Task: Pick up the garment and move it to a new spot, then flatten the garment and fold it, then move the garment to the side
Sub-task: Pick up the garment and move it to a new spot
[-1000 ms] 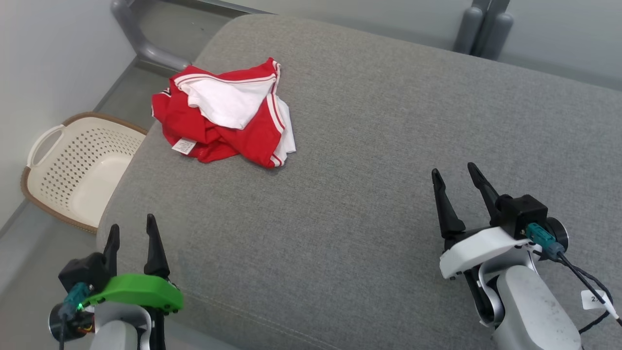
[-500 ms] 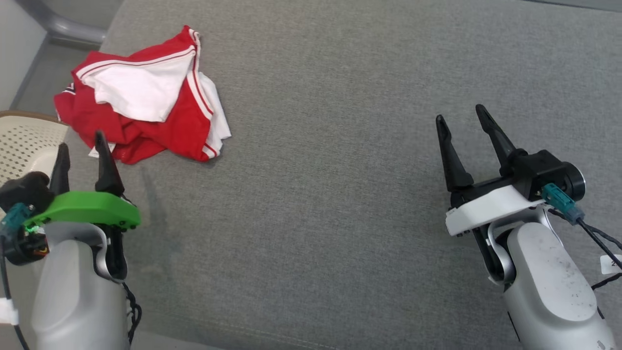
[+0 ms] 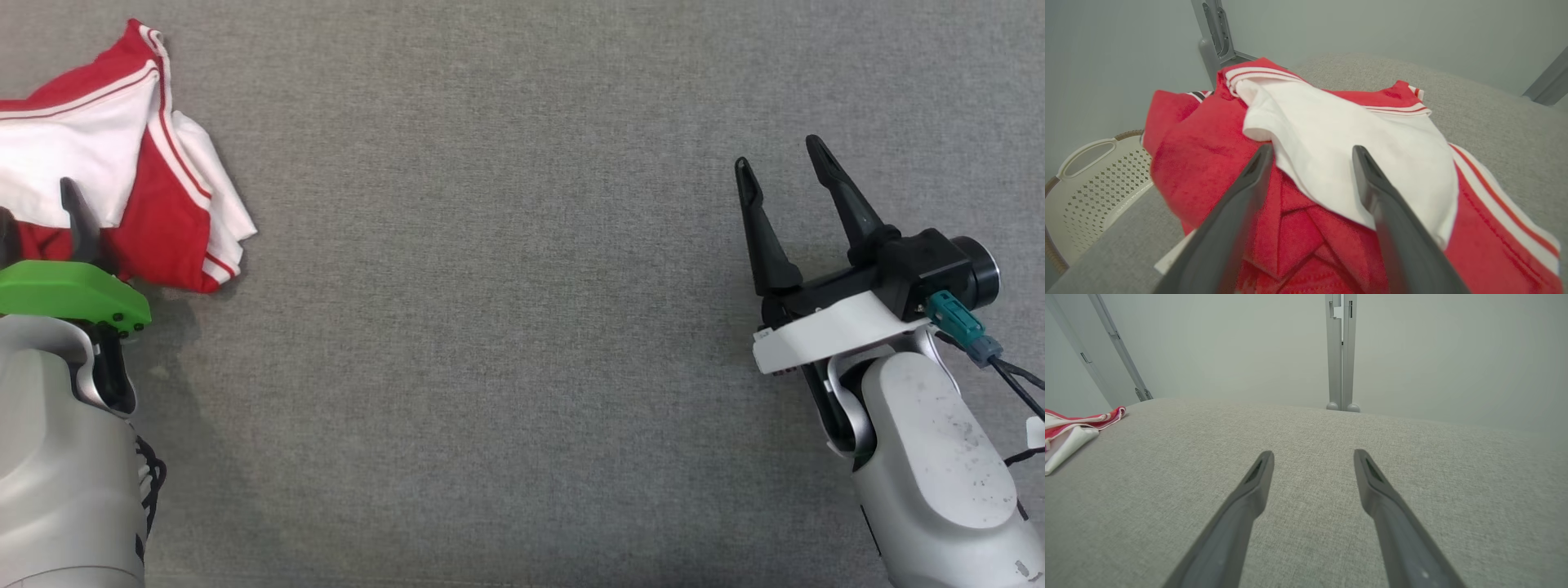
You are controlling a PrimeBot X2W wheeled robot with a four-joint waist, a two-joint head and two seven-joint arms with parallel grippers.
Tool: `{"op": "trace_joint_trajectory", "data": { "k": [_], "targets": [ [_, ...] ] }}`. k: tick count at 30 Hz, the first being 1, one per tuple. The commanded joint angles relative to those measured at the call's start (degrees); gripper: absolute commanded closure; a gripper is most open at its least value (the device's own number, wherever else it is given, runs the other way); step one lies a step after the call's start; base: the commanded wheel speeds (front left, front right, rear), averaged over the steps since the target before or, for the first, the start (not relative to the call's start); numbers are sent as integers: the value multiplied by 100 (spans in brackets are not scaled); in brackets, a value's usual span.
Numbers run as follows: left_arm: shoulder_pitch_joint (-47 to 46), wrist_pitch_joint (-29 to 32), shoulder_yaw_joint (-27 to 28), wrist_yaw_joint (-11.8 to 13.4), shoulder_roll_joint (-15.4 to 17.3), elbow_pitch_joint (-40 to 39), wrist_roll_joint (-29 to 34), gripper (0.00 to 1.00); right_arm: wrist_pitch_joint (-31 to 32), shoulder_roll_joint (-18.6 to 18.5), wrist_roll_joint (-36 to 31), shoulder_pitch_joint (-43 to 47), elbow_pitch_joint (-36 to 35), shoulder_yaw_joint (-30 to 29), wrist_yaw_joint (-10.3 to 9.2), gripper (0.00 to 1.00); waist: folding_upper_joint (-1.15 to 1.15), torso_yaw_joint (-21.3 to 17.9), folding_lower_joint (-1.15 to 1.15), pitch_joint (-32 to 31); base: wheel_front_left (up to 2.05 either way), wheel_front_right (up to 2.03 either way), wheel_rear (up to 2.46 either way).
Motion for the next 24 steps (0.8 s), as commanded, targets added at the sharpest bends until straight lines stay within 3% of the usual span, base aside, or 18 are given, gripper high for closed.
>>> {"op": "trace_joint_trajectory", "data": {
  "k": [1, 5, 6, 7, 8, 15, 24],
  "targets": [
    [-133, 0, 42, 110, 48, 133, 29, 0, 0, -21, 23, -91, -40, -19, -7, 0, 0, -218, 0, 231, 0, 0, 0],
    [-293, 4, 35, 407, 114, 573, 133, 0, 0, -35, 24, -112, -46, -35, -7, 0, 0, -252, 0, 288, 0, 0, 0],
    [-303, 6, 20, 456, 103, 660, 156, 19, 0, -37, 18, -109, -42, -37, -7, 0, 0, -254, 0, 294, 0, 0, 0],
    [-304, 8, 2, 489, 91, 749, 187, 82, 0, -32, 6, -106, -28, -39, -7, 0, 0, -257, 0, 296, 0, 0, 0],
    [-313, 12, 7, 510, 86, 803, 186, 100, 0, -22, 0, -110, -14, -42, -7, 0, 0, -258, 0, 294, 0, 0, 0],
    [-344, 1, -130, 389, 105, 422, 362, 100, 0, 60, 14, -126, 101, -88, -7, 0, 0, -279, 0, 123, 0, 0, 0],
    [-236, 0, -480, 141, -181, -618, 695, 100, 0, 251, 70, 87, 273, -260, -7, 0, 0, -396, 0, -320, 0, 0, 0]
  ]
}}
